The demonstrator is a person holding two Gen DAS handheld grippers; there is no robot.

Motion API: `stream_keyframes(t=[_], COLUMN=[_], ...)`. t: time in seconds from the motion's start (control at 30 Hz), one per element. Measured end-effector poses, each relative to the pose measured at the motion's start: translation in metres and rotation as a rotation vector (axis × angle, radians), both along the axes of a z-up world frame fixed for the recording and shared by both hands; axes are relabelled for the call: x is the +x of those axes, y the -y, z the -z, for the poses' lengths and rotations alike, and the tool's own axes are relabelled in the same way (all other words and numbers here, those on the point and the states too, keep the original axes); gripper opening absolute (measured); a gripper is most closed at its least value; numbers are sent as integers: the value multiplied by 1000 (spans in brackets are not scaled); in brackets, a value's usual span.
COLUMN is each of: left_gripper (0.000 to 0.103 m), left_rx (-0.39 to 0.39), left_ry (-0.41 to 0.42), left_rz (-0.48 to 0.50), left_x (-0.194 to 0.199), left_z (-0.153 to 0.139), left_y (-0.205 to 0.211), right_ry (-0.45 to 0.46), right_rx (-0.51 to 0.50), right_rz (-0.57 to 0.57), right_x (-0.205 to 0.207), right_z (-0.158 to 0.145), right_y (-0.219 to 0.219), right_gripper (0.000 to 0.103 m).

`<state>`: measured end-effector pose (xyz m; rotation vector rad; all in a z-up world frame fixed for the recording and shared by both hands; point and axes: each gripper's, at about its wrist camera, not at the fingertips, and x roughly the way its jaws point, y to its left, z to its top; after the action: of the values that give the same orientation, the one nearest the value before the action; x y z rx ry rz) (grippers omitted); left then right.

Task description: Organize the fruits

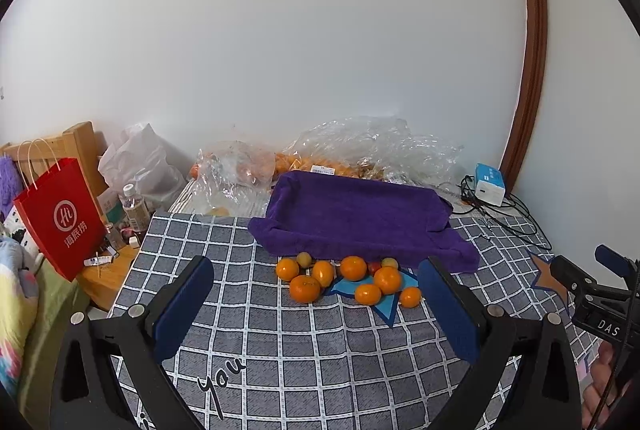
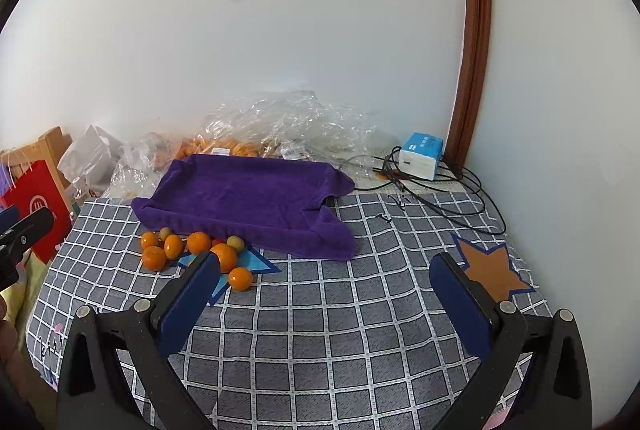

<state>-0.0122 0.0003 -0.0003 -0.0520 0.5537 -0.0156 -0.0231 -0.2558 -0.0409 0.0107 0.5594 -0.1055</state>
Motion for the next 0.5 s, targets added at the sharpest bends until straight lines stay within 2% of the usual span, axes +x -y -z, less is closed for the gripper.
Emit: stream_keyframes(t=[0.5], left_gripper=[103], left_rx=[4], left_ry=[5], left_rz=[4], left_x=[-6], left_z=[1], left_y=[-2], right_ry=[6], right_rx=[11], right_rz=[-3], right_x=[-2], right_z=[2], right_y=[-1], right_gripper=[103])
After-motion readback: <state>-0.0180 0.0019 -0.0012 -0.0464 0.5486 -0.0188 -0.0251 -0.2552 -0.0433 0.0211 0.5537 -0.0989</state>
